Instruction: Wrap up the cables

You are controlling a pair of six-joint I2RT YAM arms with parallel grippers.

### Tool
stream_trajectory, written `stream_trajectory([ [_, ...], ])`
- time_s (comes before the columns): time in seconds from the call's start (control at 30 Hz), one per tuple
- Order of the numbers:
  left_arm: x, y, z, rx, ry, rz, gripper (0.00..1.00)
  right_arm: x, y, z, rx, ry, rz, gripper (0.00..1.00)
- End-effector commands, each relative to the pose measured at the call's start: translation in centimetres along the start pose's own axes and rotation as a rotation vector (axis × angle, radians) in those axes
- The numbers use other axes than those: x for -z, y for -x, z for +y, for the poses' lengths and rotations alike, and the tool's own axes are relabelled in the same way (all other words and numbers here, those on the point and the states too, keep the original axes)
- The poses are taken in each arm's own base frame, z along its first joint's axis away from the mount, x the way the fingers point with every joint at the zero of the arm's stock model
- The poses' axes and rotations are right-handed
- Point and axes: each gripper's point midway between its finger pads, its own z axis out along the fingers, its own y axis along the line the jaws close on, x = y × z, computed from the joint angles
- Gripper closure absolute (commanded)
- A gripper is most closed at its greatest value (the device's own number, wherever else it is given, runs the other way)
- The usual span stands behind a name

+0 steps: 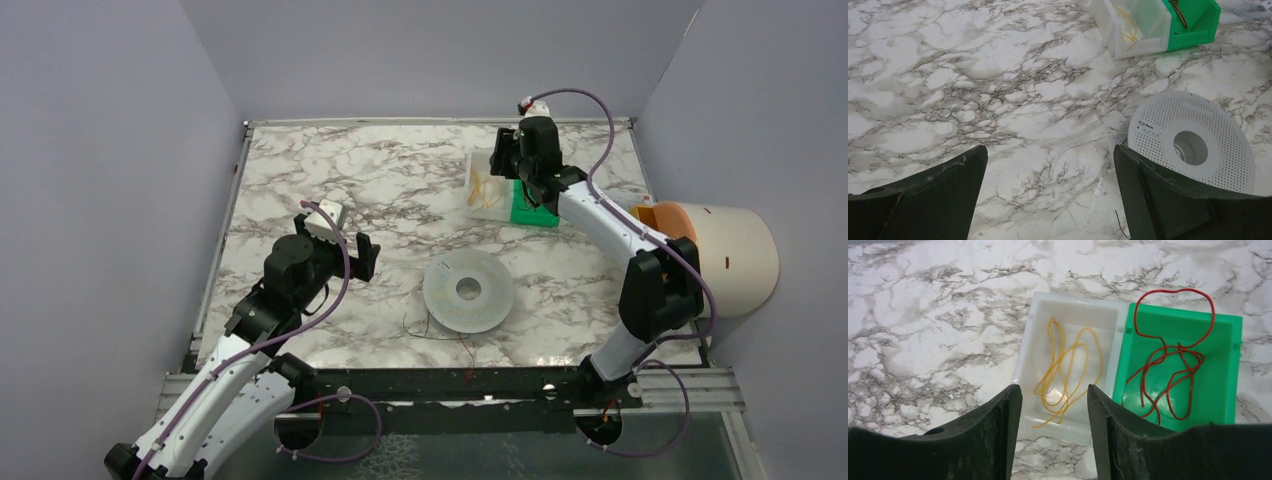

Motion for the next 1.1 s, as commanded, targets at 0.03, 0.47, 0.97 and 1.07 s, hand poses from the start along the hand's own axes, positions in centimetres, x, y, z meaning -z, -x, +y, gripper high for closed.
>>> stream_trajectory([
  [0.03, 0.4, 1.4, 0.2, 0.004, 0.010, -0.042, 0.01, -2.4, -3.1, 1.9, -0.014, 0.073, 0.125, 0.47],
  [0.47, 0.6, 1.6, 0.2, 0.007, 0.011, -0.053, 0.01, -7.8, -7.8, 2.1, -0.063, 0.031, 0.246, 0.56],
  [0.97, 0.6, 1.5, 0.2, 0.007, 0.009, -0.050, 0.01, -11.7, -10.7, 2.5, -0.124, 0.005, 0.304, 0.59],
  [1.07, 0.6, 1.5, 0.2, 0.007, 0.010, -0.050, 0.01, -12.1, -11.2, 2.5, -0.135, 0.005, 0.308, 0.63],
])
